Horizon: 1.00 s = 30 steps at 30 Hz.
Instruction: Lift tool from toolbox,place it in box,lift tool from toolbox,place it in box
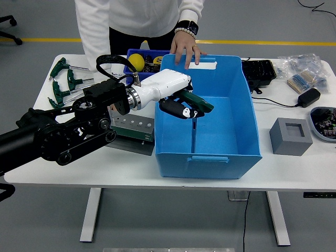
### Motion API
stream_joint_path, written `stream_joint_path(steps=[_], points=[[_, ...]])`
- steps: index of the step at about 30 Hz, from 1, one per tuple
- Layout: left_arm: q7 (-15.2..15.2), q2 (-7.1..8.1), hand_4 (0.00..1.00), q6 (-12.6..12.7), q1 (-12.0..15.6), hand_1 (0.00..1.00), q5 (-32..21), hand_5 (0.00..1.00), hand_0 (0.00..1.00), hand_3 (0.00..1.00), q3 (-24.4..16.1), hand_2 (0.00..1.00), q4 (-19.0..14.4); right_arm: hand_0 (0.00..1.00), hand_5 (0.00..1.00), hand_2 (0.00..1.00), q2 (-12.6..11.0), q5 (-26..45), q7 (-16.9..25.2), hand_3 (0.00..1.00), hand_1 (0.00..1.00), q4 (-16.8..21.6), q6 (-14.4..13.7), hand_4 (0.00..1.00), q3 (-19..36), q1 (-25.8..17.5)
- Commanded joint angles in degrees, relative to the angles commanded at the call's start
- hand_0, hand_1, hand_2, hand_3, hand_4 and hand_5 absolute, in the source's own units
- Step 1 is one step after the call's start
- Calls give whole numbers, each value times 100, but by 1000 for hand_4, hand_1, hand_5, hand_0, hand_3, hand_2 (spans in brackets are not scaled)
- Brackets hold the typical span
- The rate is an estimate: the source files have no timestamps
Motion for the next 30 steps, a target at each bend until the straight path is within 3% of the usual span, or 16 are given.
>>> stream_joint_path(steps=[2,3,8,9,16,21,26,27,30], points=[[-24,-9,856,10,-7,249,-42,564,326,326,-10,289,-5,737,759,791,-1,-14,-4,647,730,1,1,892,8,-2],[-40,-15,910,15,-10,399,-60,593,397,510,-14,491,-6,737,760,792,-3,-22,-7,646,730,1,1,892,13,-1],[-119,-63,910,45,-8,399,-127,593,397,510,5,491,12,737,760,792,-4,-27,-8,646,730,1,0,892,16,-8],[-136,-74,917,56,-5,500,-136,590,427,609,9,593,19,737,759,791,-4,-25,-7,647,728,2,0,892,15,-10],[-204,-151,918,118,-19,535,-158,587,442,633,19,618,89,737,759,791,-7,-1,6,645,728,4,-8,892,0,-13],[-132,-112,916,63,-11,519,-11,588,447,637,-87,607,100,736,760,791,-2,24,15,646,728,5,-10,892,-11,-24],[35,41,916,-138,26,519,669,588,447,637,-244,607,169,736,760,791,8,46,18,646,728,2,-11,892,-19,-43],[58,73,905,-168,37,441,769,633,449,540,-272,510,182,736,760,792,10,53,19,646,728,1,-11,892,-20,-48],[254,307,905,-411,87,441,975,633,449,540,-383,510,173,736,760,792,23,75,20,646,728,-2,-14,892,-25,-54]])
